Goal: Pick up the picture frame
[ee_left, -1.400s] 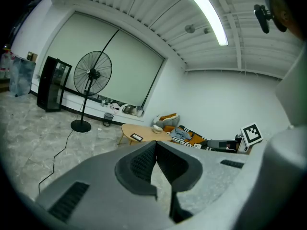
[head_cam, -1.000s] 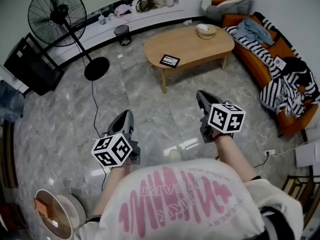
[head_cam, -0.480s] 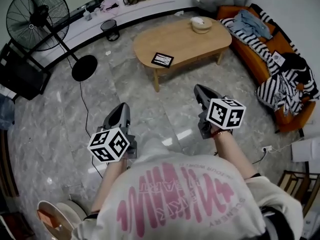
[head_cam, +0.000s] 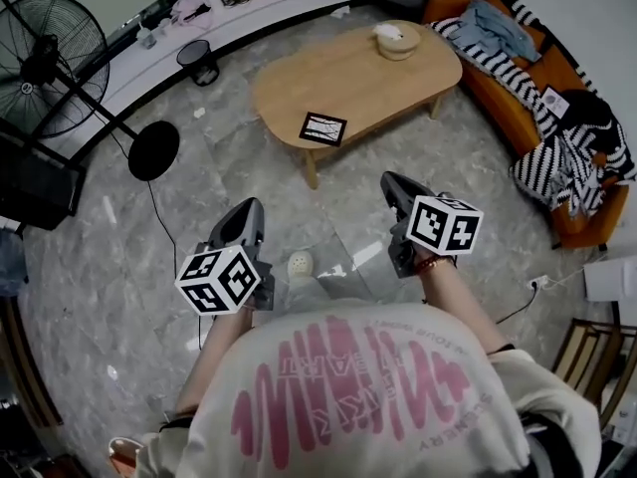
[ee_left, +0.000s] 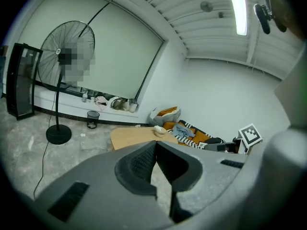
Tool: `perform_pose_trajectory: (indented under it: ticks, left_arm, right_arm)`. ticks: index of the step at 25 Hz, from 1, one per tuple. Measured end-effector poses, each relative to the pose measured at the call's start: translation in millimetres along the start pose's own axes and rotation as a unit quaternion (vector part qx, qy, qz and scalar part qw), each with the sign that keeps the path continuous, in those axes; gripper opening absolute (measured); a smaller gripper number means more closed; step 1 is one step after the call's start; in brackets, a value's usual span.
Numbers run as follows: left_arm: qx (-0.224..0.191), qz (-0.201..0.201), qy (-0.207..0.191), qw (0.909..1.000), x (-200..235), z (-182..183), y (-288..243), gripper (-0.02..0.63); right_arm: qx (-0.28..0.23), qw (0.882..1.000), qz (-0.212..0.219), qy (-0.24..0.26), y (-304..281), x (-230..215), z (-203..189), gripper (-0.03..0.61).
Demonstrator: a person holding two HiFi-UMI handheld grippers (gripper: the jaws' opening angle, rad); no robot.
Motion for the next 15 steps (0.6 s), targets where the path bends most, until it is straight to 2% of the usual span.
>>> perform_pose_trajectory:
  ticks: [8,15]
  left_arm:
    - [-0.012,-0.047,-0.017,0.9987,54.3,72.2,-68.5,0.003]
    - [-0.013,-0.088,-0.026,0.9957,96.7,110.6,-118.1,0.003]
  right_arm:
    - [-0.041,0.999,-0.018,-0.019,-69.4,22.8,52.3,0.005]
    - [-0.084,0.996,-0.034,-0.024,-116.0,39.3,86.5,0.005]
Point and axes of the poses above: the fingertips, and each gripper's own axes: y backward along the fingers, x to its left, z out of its top, the point moved 4 cm from there along y, backward along the fingers, and after that the axes turned 7 degrees about -y, right-handed, at the moved point
